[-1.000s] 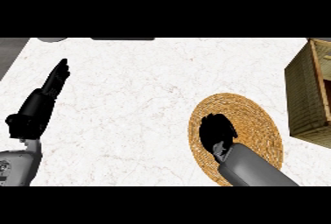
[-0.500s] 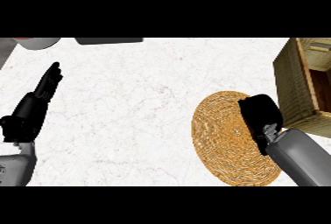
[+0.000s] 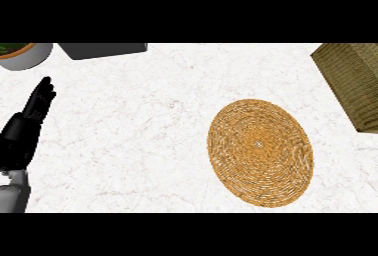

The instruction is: Pick the sweet potato from the placemat and place it in the basket

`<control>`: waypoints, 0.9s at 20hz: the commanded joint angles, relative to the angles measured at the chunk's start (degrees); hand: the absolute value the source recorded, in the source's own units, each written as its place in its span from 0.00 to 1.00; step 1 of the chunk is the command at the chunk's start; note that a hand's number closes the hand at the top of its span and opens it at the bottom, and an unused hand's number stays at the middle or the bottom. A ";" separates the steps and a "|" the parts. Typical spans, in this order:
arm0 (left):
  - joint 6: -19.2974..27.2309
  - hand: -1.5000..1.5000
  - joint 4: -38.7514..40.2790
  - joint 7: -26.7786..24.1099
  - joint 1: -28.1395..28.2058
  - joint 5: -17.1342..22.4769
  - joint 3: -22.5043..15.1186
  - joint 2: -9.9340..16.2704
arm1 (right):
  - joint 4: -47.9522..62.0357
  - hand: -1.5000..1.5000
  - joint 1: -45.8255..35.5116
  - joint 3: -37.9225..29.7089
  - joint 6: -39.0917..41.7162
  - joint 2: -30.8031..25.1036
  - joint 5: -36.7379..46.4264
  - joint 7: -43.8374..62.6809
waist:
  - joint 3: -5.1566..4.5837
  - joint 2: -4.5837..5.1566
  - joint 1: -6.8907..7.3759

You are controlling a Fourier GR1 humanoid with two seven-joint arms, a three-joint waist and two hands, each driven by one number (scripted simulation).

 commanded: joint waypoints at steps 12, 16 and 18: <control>-2.46 0.50 -2.28 -1.03 -0.92 0.30 -2.15 -0.15 | 25.67 1.00 -6.92 -38.28 13.90 -20.80 -32.31 -33.64 | -0.72 1.37 6.59; -4.29 0.50 -3.28 -0.68 -2.00 0.77 -3.85 -0.63 | 34.99 1.00 -10.70 -37.78 21.85 -27.65 -32.83 -36.00 | -0.90 1.77 10.06; -2.15 0.50 -4.39 0.97 -3.38 -1.74 -5.91 -2.36 | 37.74 1.00 -13.60 -36.34 25.34 -30.41 -32.94 -35.37 | -0.97 1.71 10.59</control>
